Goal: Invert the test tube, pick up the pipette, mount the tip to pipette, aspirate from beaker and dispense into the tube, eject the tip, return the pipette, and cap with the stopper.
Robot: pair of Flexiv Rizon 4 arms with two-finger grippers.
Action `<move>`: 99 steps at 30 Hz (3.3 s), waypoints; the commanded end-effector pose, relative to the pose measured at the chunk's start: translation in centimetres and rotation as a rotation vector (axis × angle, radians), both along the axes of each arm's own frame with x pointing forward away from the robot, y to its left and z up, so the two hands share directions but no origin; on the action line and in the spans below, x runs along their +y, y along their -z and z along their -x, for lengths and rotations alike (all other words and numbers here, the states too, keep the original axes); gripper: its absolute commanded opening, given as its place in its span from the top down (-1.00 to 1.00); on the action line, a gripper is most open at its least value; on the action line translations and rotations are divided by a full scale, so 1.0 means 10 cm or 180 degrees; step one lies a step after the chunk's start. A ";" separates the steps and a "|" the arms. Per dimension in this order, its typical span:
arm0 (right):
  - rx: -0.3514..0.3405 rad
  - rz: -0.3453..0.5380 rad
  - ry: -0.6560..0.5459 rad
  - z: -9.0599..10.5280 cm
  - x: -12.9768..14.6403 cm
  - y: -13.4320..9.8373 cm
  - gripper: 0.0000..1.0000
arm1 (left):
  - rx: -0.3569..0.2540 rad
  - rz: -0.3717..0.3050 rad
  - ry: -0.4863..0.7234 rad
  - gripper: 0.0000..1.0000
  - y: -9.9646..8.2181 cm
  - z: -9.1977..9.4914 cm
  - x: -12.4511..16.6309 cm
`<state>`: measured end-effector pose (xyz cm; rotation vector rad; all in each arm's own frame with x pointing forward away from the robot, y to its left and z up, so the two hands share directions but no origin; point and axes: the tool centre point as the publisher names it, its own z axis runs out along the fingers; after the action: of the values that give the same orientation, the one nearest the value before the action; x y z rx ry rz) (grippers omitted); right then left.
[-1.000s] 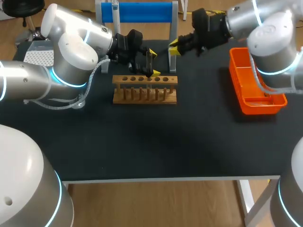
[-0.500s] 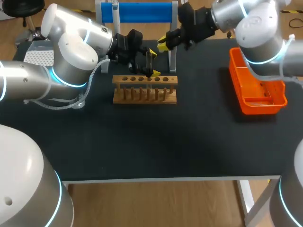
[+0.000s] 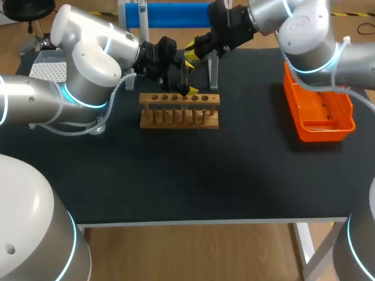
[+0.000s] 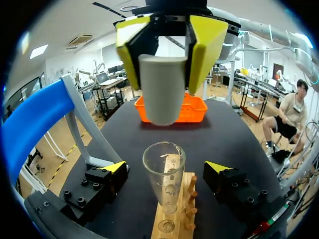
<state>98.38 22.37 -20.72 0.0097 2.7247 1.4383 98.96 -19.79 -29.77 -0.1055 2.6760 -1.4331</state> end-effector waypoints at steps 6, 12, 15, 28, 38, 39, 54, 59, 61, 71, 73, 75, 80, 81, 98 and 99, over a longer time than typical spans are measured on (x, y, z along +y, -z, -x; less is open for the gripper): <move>0.0026 0.0032 -0.0032 -0.07 0.08 0.02 1.00 | 0.0008 -0.0006 0.0006 -1.00 0.00 -0.01 0.00; 0.0034 0.0029 -0.0043 -0.06 0.10 0.04 1.00 | 0.0008 -0.0006 0.0006 -1.00 0.00 -0.01 0.00; 0.0043 0.0038 -0.0049 -0.06 0.10 0.07 1.00 | 0.0008 -0.0006 0.0006 -1.00 0.00 -0.01 0.00; 0.0080 0.0067 -0.0058 -0.04 0.09 0.15 1.00 | 0.0008 -0.0006 0.0006 -1.00 0.00 -0.01 0.00; 0.0085 0.0073 -0.0049 -0.03 0.09 0.18 1.00 | 0.0008 -0.0006 0.0006 -1.00 0.00 -0.01 0.00; 0.0080 0.0068 -0.0047 -0.03 0.09 0.17 1.00 | 0.0008 -0.0006 0.0006 -1.00 0.00 -0.01 0.00; 0.0019 0.0026 -0.0057 -0.01 0.09 0.09 1.00 | 0.0008 -0.0006 0.0006 -1.00 0.00 -0.01 0.00; 0.0019 0.0026 -0.0068 -0.01 0.09 0.09 1.00 | 0.0008 -0.0006 0.0006 -1.00 0.00 -0.01 0.00; 0.0020 0.0024 -0.0070 0.00 0.09 0.09 1.00 | 0.0008 -0.0006 0.0006 -1.00 0.00 -0.01 0.00; 0.0033 0.0031 -0.0091 0.04 0.10 0.11 1.00 | 0.0008 -0.0006 0.0006 -1.00 0.00 -0.01 0.00; 0.0036 0.0030 -0.0090 0.05 0.10 0.11 1.00 | 0.0008 -0.0006 0.0006 -1.00 0.00 -0.01 0.00; 0.0040 0.0030 -0.0089 0.06 0.10 0.12 1.00 | 0.0008 -0.0006 0.0006 -1.00 0.00 -0.01 0.00; 0.0055 0.0032 -0.0088 0.08 0.09 0.15 1.00 | 0.0008 -0.0006 0.0006 -1.00 0.00 -0.01 0.00; 0.0057 0.0034 -0.0089 0.08 0.09 0.15 1.00 | 0.0008 -0.0006 0.0006 -1.00 0.00 -0.01 0.00; 0.0078 0.0018 -0.0075 0.10 0.09 0.18 1.00 | 0.0008 -0.0006 0.0006 -1.00 0.00 -0.01 0.00; 0.0078 0.0018 -0.0074 0.10 0.09 0.18 1.00 | 0.0008 -0.0006 0.0006 -1.00 0.00 -0.01 0.00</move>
<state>97.46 23.33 -22.61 -0.0056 2.7569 1.4483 98.95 -19.80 -29.76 -0.1056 2.6760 -1.4330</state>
